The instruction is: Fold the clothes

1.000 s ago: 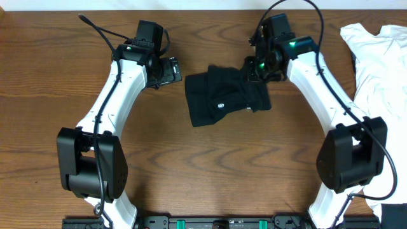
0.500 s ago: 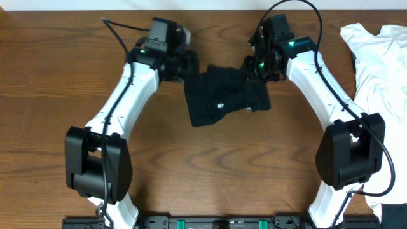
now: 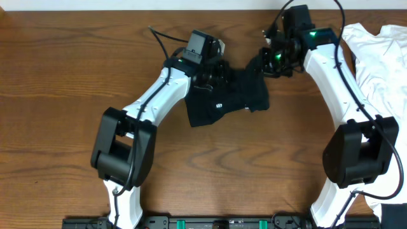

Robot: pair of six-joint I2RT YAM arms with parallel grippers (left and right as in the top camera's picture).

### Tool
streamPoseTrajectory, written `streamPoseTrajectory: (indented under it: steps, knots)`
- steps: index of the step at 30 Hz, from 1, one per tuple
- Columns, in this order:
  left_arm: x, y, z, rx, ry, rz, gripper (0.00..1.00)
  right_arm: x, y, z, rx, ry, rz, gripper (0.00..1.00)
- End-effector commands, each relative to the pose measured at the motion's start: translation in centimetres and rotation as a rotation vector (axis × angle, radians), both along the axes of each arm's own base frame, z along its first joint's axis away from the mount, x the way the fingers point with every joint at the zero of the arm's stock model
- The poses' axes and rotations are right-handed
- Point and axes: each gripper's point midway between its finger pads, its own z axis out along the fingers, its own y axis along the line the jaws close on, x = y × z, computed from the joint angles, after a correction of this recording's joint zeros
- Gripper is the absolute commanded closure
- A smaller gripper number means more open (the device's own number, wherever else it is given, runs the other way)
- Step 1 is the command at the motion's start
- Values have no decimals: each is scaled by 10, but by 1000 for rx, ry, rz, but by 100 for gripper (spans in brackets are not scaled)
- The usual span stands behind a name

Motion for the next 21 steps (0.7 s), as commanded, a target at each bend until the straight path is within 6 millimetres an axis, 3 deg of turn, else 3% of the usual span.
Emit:
streamPoseTrajectory:
  steps: [1, 7, 14, 21]
  knots:
    - [-8, -8, -22, -3, 65, 3, 94, 3, -1, 28, 33, -69, 19, 99]
    - [-10, -24, -34, -10, 55, -22, 94, 0, -12, 41, 22, -70, 21, 99]
    - [-9, -43, -25, -48, 18, -30, 94, -1, -28, 50, 7, -62, 0, 99]
    - [-4, -40, -31, 14, -12, 22, 94, -1, -44, 50, -5, -54, -16, 99]
